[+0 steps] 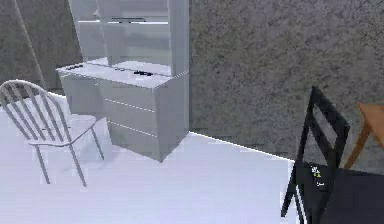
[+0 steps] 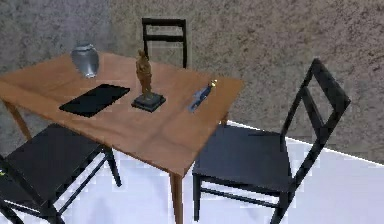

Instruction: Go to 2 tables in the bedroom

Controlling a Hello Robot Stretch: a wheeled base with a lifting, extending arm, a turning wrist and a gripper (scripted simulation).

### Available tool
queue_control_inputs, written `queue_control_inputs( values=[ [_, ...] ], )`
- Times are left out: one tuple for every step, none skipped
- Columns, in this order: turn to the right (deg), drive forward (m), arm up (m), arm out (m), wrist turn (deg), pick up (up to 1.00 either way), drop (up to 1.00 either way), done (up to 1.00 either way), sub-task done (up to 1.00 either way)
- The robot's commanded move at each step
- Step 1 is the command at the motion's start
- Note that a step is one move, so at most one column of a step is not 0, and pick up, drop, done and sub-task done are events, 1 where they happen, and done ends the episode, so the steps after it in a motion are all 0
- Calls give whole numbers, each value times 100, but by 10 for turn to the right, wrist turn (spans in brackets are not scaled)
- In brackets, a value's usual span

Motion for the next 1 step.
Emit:
queue_control_inputs(
  values=[
    [0,90,0,0,0,0,0,0,0]
  ],
)
